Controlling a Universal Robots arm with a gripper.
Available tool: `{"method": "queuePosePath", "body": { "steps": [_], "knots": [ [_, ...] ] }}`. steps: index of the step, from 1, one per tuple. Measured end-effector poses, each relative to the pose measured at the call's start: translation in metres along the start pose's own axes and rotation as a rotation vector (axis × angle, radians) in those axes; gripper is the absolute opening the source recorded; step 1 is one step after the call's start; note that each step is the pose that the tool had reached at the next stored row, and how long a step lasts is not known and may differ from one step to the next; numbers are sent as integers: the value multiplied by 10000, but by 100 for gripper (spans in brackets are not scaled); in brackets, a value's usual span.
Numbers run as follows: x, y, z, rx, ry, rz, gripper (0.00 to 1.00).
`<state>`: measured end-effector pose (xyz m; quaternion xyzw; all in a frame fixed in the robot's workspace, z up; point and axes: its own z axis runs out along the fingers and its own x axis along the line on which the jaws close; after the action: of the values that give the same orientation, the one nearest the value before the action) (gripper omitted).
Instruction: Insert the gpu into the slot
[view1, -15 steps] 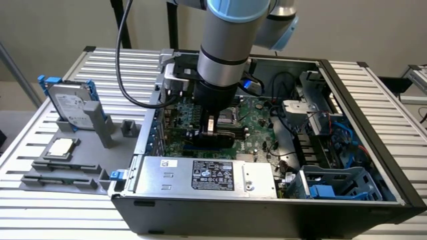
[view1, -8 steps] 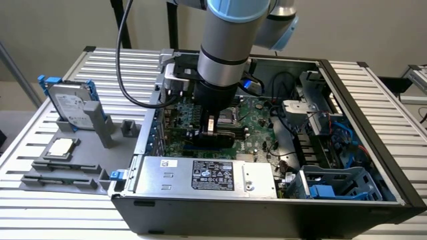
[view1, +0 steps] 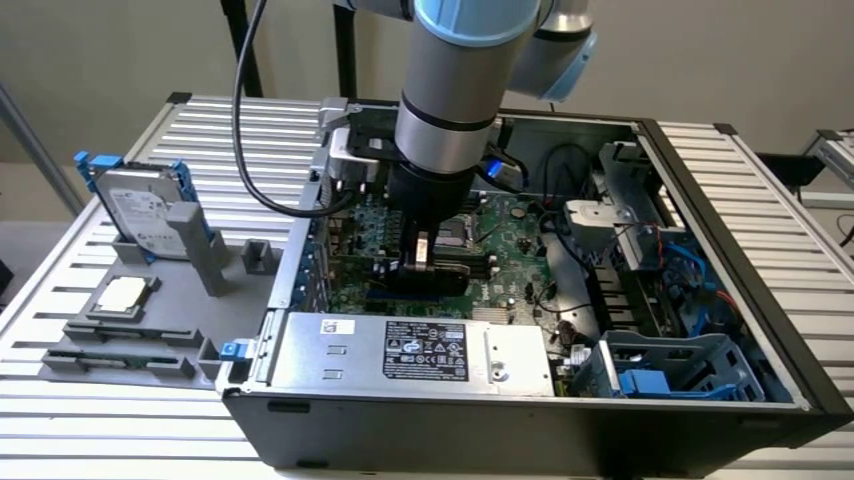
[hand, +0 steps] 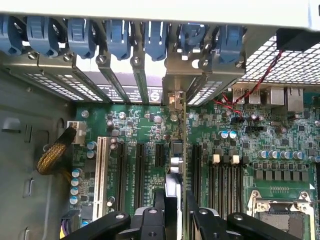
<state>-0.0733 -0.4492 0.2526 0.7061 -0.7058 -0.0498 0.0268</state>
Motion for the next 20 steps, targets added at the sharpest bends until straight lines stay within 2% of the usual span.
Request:
{"method": "queuePosePath", "body": {
  "steps": [13, 14, 15, 20],
  "knots": [
    [4, -19, 70, -4, 0, -1, 27],
    [3, -19, 70, -6, -2, -1, 27],
    [3, -19, 66, -8, -2, 0, 32],
    [1, -11, -2, -11, -1, 2, 32]
  ]
}}
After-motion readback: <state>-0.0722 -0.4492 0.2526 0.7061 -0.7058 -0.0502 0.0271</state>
